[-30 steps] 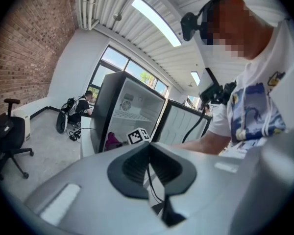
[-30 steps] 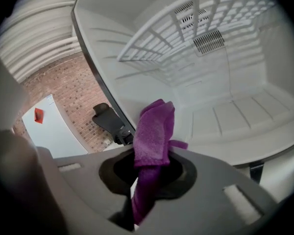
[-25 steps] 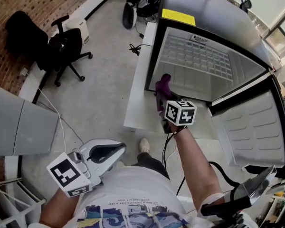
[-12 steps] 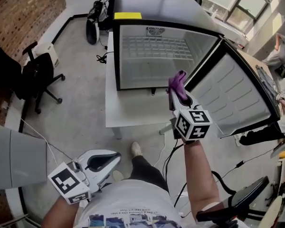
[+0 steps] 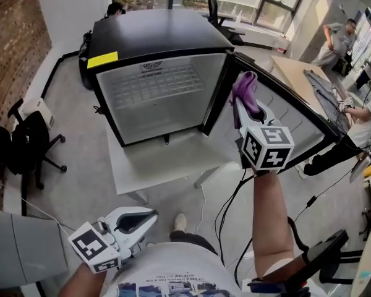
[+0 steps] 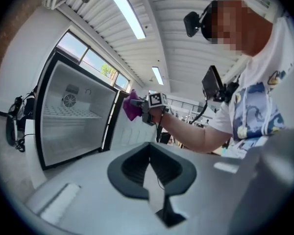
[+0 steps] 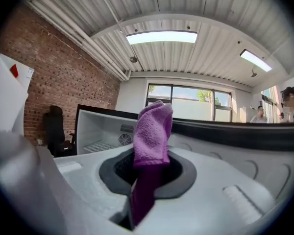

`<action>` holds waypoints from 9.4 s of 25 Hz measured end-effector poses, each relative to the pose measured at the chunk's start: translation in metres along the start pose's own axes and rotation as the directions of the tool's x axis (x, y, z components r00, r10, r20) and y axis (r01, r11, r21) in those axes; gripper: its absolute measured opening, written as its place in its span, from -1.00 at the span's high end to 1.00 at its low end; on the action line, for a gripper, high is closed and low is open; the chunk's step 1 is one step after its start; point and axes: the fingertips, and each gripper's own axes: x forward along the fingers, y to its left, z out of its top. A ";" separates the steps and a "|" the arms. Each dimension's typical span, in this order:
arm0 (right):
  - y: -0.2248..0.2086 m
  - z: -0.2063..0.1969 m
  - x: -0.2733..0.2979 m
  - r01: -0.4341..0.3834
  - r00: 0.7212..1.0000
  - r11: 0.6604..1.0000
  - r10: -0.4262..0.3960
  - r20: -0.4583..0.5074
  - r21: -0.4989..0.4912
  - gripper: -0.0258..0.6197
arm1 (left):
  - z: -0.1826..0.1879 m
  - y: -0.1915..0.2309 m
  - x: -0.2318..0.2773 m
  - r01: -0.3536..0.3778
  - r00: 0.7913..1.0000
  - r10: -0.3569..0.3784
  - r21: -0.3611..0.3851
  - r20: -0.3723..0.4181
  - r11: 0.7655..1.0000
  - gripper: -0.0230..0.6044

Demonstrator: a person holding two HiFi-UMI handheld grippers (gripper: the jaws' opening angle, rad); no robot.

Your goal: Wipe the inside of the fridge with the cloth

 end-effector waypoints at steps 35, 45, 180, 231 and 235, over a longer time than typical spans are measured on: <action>-0.160 -0.048 -0.185 0.520 0.851 0.854 -0.514 -0.112 0.030 0.75 | 0.002 -0.032 0.116 0.412 0.901 -0.398 0.059 -0.171 0.909 0.91; -0.171 -0.054 -0.217 0.582 0.809 0.813 -0.574 -0.130 0.033 0.75 | -0.004 -0.042 0.109 0.440 0.888 -0.428 0.041 -0.171 0.897 0.91; -0.147 -0.188 -0.190 0.602 0.756 0.798 -0.579 -0.305 -0.025 0.75 | -0.022 -0.052 0.099 0.413 0.891 -0.399 0.022 -0.214 0.910 0.91; -0.126 -0.221 -0.102 0.470 0.806 0.878 -0.470 -0.359 -0.094 0.75 | -0.009 -0.017 0.114 0.333 0.921 -0.323 0.009 -0.219 0.943 0.91; -0.141 -0.223 -0.129 0.514 0.774 0.850 -0.517 -0.365 -0.113 0.75 | -0.010 -0.024 0.117 0.363 0.910 -0.352 0.010 -0.221 0.932 0.91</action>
